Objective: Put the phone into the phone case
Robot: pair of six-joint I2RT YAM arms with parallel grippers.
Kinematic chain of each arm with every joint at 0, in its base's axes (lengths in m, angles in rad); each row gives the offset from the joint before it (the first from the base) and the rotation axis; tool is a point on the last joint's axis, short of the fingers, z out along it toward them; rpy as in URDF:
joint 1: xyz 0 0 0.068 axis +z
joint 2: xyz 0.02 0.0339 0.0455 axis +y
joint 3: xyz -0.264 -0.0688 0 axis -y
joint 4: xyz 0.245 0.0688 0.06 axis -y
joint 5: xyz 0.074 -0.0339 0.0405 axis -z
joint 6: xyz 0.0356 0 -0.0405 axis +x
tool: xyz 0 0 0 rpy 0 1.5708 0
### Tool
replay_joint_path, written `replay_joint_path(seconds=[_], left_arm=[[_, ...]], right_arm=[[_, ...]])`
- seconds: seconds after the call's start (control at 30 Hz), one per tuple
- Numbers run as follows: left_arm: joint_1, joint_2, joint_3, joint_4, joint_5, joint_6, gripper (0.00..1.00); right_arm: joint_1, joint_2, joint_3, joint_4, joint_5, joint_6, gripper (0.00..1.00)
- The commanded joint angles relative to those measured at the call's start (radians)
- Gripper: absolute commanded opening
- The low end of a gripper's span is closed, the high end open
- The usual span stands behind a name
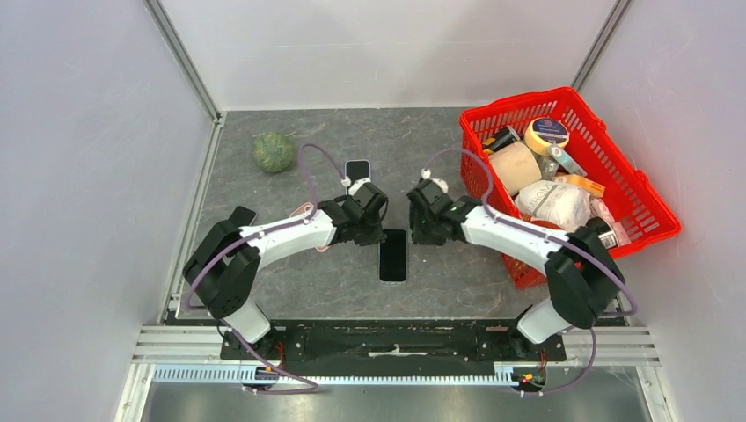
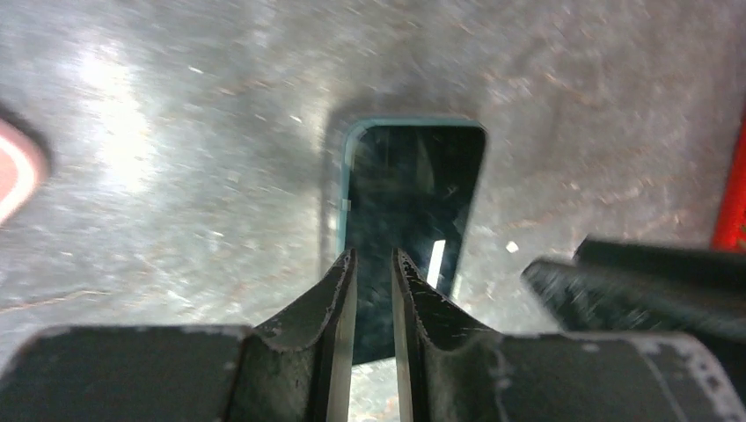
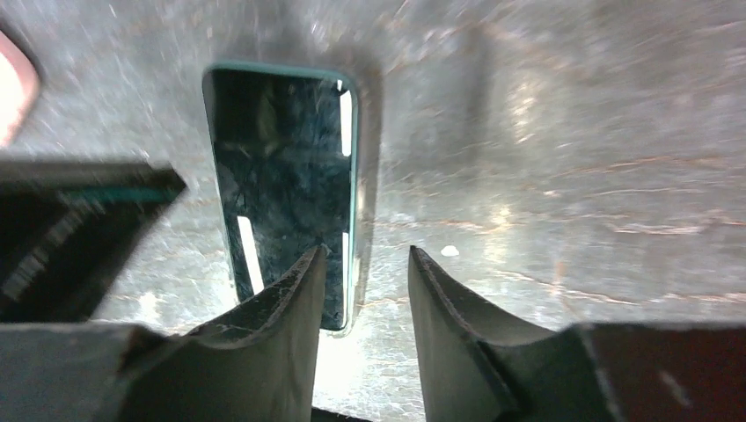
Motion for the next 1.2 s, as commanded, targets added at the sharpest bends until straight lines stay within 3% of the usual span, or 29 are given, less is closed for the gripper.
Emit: replay_joint_path(seconds=[0.0,0.33,0.57,0.9,1.17], left_arm=[[-0.097,0.012,0.072,0.004,0.010,0.012,0.27],[-0.225,0.220,0.213,0.081,0.090,-0.034,0.27],[-0.250,0.286,0.189,0.079,0.064,-0.071,0.26],[-0.252,0.129,-0.033,0.016,-0.095,-0.123,0.25],[-0.199,-0.064,-0.222,-0.060,-0.184,-0.153,0.25]], right_arm=[[-0.090,-0.097,0.052,-0.079,0.041,-0.032,0.49],[-0.130,-0.194,0.041,-0.122,0.090,-0.032,0.50],[-0.129,-0.150,0.062,-0.109,0.062,-0.034,0.50],[-0.129,-0.022,0.114,-0.060,-0.002,-0.053,0.50],[-0.130,0.141,0.214,-0.010,-0.088,-0.097,0.59]])
